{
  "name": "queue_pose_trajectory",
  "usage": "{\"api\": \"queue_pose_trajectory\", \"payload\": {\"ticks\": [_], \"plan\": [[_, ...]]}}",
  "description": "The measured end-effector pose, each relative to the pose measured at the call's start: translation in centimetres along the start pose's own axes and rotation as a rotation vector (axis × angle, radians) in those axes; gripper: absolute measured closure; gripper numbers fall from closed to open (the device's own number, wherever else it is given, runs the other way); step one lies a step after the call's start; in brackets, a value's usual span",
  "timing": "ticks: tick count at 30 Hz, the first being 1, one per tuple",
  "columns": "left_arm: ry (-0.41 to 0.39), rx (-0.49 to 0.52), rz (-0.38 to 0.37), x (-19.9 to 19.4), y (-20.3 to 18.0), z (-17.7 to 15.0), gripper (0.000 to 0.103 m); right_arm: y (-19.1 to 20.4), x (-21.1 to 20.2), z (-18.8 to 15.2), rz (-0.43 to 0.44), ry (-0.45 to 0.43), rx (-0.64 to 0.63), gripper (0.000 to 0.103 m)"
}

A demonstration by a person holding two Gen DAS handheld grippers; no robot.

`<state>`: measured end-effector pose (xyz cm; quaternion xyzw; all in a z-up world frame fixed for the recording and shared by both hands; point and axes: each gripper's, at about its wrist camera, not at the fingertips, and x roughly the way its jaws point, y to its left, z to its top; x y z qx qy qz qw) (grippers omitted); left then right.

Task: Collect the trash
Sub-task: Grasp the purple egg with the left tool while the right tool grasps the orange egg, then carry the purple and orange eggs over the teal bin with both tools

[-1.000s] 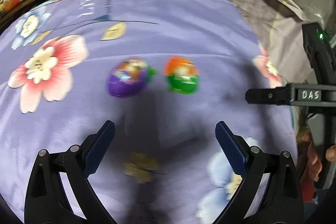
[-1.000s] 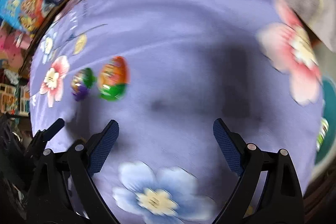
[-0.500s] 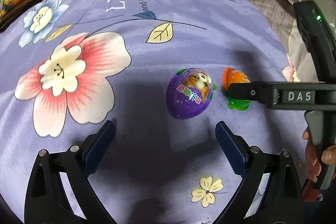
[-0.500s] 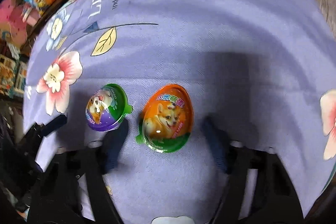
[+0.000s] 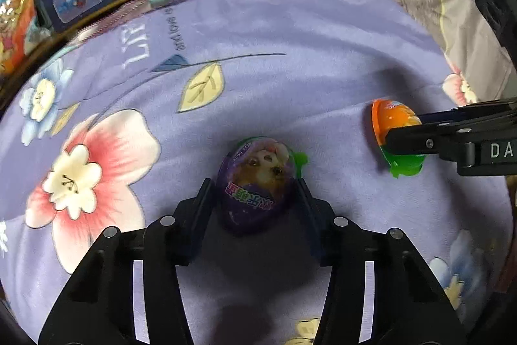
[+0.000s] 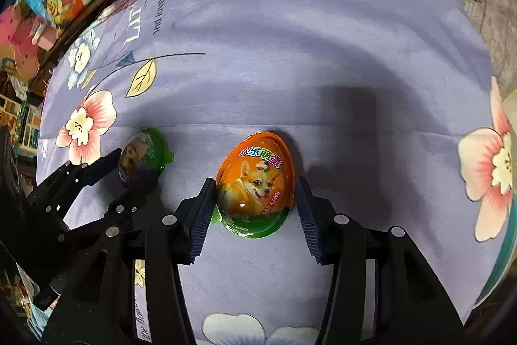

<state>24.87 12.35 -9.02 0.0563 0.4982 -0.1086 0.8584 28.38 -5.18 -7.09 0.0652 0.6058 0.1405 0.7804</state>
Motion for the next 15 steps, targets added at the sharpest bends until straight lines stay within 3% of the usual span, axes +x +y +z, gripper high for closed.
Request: {"api": "queue_pose_trajectory", "payload": {"ticks": [6,15], "plan": [[-0.017,0.019,-0.025,-1.7,-3.3,0.1,0.052,-2.8,-2.2,-1.0,0.016,-0.034,0.047,0.055],[-0.040,0.107,-0.090,-4.0,-11.9,0.9,0.052,-10.0,-7.7,-4.2,0.021,-0.115,0.155,0.055]]}}
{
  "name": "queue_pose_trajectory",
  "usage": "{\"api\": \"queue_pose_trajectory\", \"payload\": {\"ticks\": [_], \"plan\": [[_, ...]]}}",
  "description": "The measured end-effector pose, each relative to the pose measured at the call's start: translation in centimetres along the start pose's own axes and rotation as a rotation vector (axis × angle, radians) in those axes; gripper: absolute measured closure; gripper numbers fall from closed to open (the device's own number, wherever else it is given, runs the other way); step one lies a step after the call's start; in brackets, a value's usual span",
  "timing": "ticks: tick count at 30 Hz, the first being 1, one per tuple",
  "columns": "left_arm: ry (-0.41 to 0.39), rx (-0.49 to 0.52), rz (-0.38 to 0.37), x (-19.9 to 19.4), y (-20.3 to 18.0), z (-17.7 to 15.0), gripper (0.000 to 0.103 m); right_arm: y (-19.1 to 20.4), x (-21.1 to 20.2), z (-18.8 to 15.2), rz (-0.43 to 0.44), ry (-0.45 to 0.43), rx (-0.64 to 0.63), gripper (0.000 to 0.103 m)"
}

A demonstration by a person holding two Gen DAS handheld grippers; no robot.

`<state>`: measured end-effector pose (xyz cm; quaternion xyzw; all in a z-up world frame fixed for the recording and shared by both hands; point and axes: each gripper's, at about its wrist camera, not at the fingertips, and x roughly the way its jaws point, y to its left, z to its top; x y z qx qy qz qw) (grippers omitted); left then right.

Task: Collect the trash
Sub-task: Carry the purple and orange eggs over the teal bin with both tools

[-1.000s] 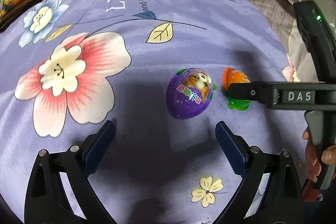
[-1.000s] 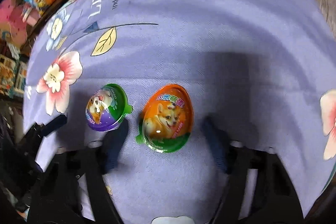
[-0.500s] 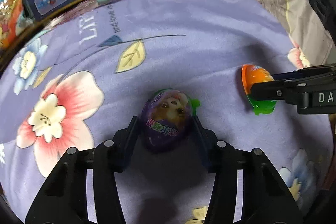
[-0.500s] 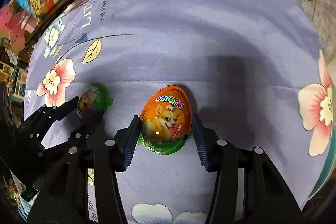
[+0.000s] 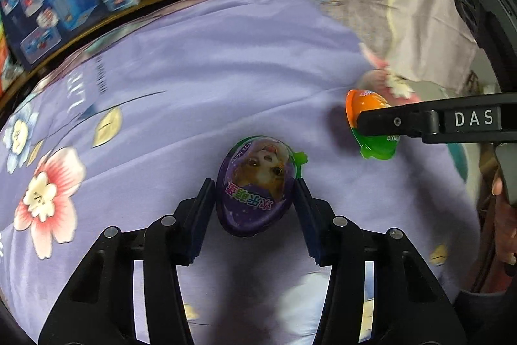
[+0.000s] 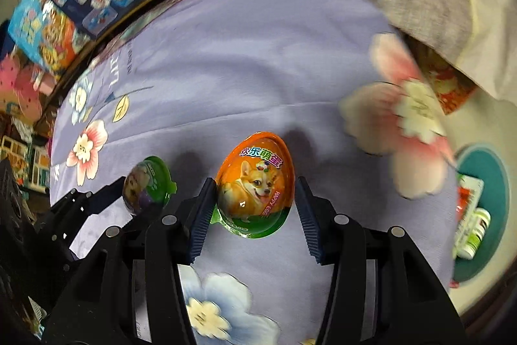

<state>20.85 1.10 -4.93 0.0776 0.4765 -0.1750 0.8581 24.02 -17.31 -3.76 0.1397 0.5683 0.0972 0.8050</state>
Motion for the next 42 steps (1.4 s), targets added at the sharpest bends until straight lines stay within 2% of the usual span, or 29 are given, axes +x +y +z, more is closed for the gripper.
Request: {"api": "queue_pose_trajectory", "payload": {"ticks": [8,16,27,34,35,37,42], "plan": [[0.006,0.065,-0.086,0.0,-8.4,1.3,0.052,-8.3,-5.0,-2.9,-0.005,-0.067,0.122,0.055],[0.029,0.142,-0.141,0.6,-16.4,2.0,0.052,-16.5,-8.6,-6.2,-0.001,-0.121,0.239,0.055],[0.099,0.267,-0.204,3.1,-27.0,2.6,0.052,-28.9,-11.0,-11.1,-0.024,-0.147,0.444,0.054],[0.147,0.308,-0.222,5.7,-31.5,3.3,0.052,-32.4,-10.5,-11.0,-0.005,-0.135,0.482,0.053],[0.158,0.306,-0.224,6.1,-31.9,3.4,0.052,-32.6,-10.4,-10.9,0.001,-0.133,0.483,0.052],[0.172,0.305,-0.225,6.7,-32.6,3.7,0.052,-33.1,-10.2,-10.7,0.017,-0.130,0.488,0.040],[0.186,0.311,-0.221,7.4,-33.6,3.9,0.051,-33.8,-9.9,-10.6,0.026,-0.125,0.500,0.036]]}}
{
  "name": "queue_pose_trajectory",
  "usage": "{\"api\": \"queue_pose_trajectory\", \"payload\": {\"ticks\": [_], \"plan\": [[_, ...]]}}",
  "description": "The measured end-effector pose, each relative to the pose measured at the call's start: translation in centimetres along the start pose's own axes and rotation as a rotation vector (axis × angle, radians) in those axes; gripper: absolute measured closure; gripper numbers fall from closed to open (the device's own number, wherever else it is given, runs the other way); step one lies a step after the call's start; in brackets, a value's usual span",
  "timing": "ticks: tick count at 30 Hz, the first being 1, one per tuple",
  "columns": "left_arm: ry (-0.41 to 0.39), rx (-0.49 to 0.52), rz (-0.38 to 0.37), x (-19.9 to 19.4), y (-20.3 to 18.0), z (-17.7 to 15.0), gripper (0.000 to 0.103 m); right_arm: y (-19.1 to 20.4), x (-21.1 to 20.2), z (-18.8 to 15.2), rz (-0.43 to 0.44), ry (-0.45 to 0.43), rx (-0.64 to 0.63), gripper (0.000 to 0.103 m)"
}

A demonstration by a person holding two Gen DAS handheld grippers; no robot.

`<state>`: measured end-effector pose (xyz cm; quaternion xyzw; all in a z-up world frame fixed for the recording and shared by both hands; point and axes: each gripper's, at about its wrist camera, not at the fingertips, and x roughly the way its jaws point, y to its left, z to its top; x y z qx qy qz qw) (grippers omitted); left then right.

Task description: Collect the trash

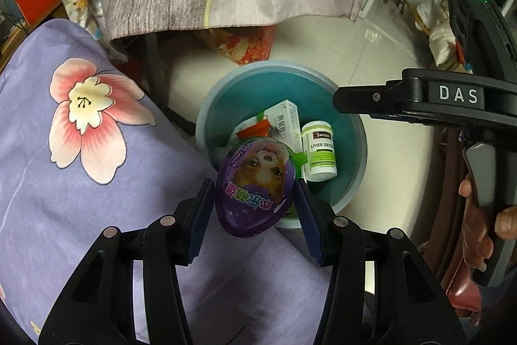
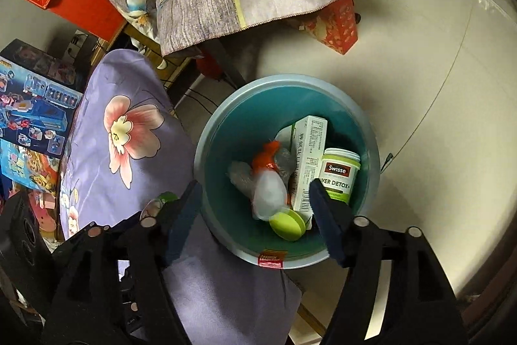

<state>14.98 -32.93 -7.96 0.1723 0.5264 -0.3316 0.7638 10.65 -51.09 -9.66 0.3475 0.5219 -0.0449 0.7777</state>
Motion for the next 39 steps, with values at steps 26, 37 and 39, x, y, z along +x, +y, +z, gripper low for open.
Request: {"api": "queue_pose_trajectory", "payload": {"ticks": [26,37,39], "plan": [[-0.048,-0.039,0.089,-2.6,0.0,-1.2,0.004,0.6,-1.8,-2.0,-0.004,-0.008,-0.022,0.007],[-0.072,-0.133,0.120,-6.2,2.0,-4.2,0.004,3.5,-3.9,-4.7,-0.066,-0.018,-0.137,0.007],[-0.082,-0.151,0.130,-7.0,2.4,-4.7,0.004,4.0,-4.4,-5.3,-0.091,-0.024,-0.161,0.007]]}}
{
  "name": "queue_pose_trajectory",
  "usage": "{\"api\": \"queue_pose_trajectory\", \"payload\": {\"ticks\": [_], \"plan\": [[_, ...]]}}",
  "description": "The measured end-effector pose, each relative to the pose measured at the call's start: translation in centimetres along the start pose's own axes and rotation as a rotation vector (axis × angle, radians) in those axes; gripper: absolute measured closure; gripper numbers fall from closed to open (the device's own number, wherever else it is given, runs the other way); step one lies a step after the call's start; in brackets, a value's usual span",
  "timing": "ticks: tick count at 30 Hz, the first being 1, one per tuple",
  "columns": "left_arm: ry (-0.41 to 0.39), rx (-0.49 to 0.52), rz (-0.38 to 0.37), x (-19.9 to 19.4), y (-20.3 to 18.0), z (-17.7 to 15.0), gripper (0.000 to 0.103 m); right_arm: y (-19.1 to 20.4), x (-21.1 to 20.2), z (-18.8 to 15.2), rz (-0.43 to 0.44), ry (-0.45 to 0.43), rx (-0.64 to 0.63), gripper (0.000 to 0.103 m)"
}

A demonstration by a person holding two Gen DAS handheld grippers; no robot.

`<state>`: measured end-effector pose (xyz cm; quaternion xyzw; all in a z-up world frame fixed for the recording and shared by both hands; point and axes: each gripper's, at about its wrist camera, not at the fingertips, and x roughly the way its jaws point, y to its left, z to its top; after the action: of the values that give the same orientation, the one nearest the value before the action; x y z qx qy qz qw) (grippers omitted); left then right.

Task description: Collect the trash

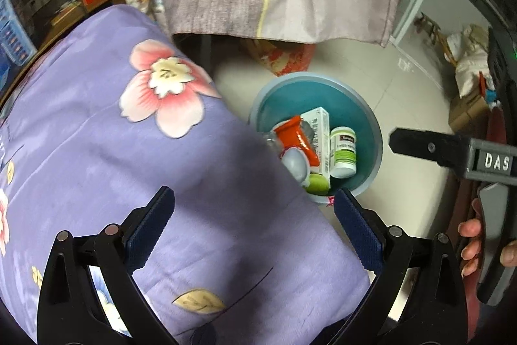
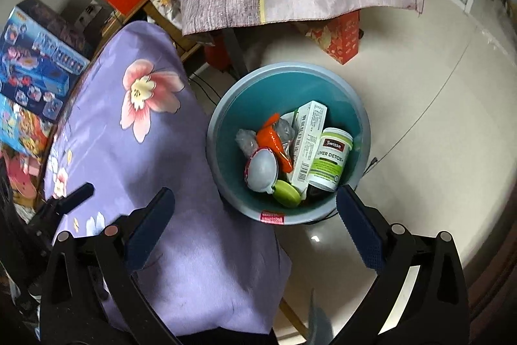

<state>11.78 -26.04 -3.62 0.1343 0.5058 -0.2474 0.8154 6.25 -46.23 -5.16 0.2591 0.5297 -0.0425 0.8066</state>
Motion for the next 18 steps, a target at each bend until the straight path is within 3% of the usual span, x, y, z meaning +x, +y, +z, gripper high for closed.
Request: {"api": "queue_pose_trajectory", "payload": {"ticks": [18], "plan": [[-0.037,-0.125,0.029,-3.8,3.7,-3.4,0.004,3.3,-2.9,-3.9,-0.099,-0.043,-0.159,0.007]]}}
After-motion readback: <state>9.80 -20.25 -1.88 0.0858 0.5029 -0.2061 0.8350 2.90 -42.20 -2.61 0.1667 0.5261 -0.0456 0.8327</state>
